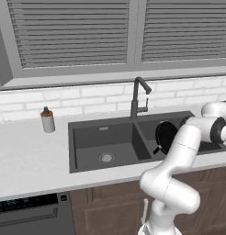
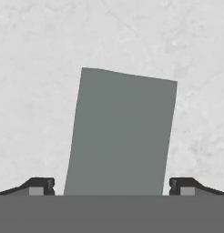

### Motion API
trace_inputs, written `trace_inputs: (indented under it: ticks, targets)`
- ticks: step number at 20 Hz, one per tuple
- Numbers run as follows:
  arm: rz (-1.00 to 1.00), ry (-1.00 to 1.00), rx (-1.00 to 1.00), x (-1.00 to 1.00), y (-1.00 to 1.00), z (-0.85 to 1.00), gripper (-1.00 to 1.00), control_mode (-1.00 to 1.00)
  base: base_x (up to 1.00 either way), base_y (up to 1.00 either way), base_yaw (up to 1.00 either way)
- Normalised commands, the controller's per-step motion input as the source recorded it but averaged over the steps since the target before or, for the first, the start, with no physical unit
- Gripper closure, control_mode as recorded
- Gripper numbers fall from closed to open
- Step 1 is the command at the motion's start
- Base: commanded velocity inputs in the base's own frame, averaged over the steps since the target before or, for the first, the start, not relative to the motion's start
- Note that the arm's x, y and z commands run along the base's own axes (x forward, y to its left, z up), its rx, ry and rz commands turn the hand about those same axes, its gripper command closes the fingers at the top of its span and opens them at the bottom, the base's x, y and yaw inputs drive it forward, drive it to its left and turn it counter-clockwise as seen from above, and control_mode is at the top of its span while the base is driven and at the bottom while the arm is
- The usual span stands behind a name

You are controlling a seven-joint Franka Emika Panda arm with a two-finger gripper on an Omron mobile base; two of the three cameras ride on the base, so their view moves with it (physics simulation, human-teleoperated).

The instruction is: Pick the pan and sponge and place them into the sink. Then turn on the water.

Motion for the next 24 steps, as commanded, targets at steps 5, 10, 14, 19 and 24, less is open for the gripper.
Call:
trace_inputs:
  ticks: [5,10,14,19,24]
  targets:
    - [0.0,0.02,0.0,0.11,-0.02,-0.2,-1.0,-1.0,0.0,0.0,0.0]
    - [0.0,0.02,0.0,0.1,0.0,-0.27,1.0,-1.0,0.0,0.0,0.0]
    - [0.0,0.01,0.0,0.02,0.0,-0.22,1.0,-1.0,0.0,0.0,0.0]
    - [0.0,0.0,0.0,0.0,0.0,-0.03,1.0,-1.0,0.0,0.0,0.0]
    - [0.0,-0.01,0.0,0.0,0.27,0.03,1.0,-1.0,0.0,0.0,0.0]
